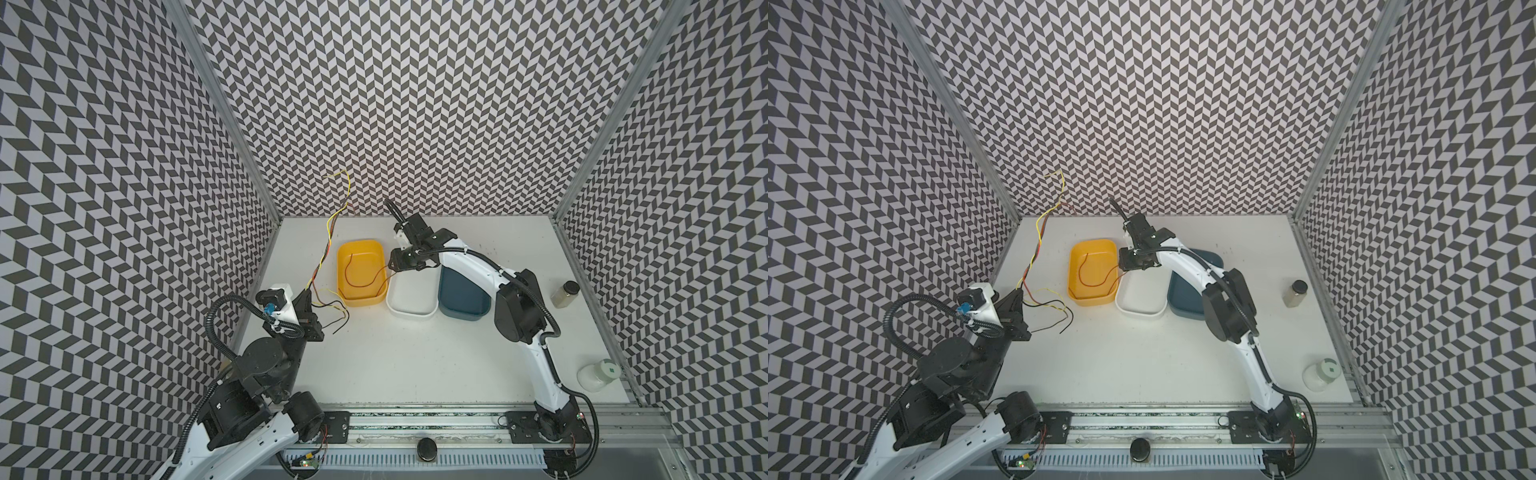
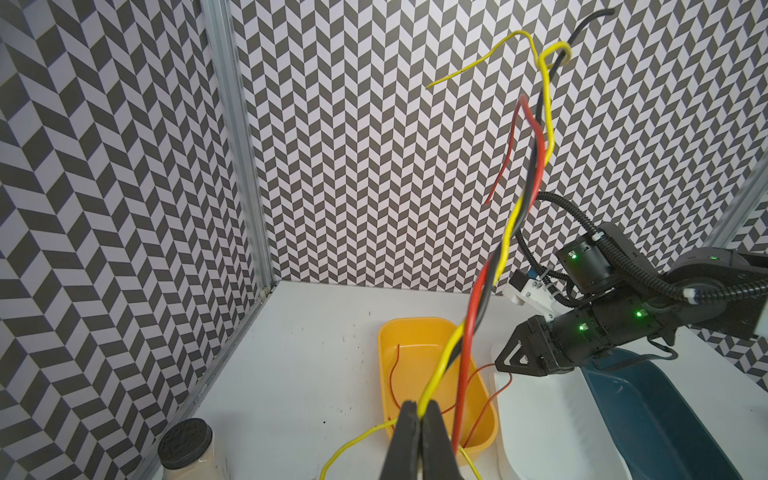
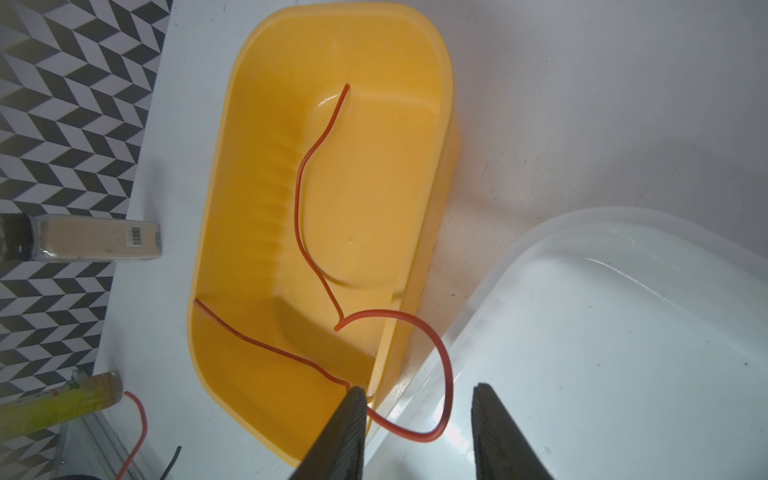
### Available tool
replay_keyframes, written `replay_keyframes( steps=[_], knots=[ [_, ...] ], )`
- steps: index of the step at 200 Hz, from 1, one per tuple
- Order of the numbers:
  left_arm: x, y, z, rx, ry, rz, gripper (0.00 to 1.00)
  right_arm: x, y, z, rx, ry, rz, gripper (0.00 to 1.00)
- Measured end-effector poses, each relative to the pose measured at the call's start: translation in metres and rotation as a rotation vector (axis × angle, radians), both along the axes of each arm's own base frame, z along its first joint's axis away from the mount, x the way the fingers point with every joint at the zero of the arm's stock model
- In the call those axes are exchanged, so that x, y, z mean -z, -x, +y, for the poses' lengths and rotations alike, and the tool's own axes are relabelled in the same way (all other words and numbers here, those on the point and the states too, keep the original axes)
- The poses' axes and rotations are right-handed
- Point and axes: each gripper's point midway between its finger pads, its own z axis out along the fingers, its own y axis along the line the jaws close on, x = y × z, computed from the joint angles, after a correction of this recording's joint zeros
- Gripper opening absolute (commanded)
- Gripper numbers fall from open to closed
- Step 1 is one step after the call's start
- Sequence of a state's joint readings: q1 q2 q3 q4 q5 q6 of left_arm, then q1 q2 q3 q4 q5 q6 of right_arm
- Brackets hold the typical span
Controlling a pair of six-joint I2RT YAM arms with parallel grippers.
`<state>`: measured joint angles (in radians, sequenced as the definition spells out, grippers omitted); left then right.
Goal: Untangle the cables
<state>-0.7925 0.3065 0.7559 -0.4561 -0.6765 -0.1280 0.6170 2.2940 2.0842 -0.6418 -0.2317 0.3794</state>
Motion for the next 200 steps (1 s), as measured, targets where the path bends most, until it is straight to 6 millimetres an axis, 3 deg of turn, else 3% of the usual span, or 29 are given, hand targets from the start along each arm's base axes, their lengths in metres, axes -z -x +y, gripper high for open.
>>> replay_keyframes(
  steps=[19, 52, 98, 142, 184, 200],
  knots=[
    [0.000, 0.000, 0.000, 0.000, 0.000, 0.000, 0.00, 0.005, 0.001, -0.002, 0.004, 0.009, 0.004, 0.46],
    [0.000, 0.000, 0.000, 0.000, 0.000, 0.000, 0.00, 0.011, 0.004, -0.001, 0.000, 0.003, 0.022, 0.21],
    [0.000, 0.000, 0.000, 0.000, 0.000, 0.000, 0.00, 0.009, 0.003, 0.002, 0.001, -0.014, 0.020, 0.00],
    [0.000, 0.000, 0.000, -0.001, 0.000, 0.000, 0.00, 0.003, 0.004, 0.010, 0.000, -0.007, -0.009, 0.00],
    [0.000, 0.000, 0.000, -0.001, 0.000, 0.000, 0.00, -0.042, -0.001, 0.046, -0.015, -0.037, -0.143, 0.00],
    [0.000, 0.000, 0.000, -0.002, 0.001, 0.000, 0.00, -0.051, 0.003, 0.059, -0.024, -0.044, -0.175, 0.00]
  ],
)
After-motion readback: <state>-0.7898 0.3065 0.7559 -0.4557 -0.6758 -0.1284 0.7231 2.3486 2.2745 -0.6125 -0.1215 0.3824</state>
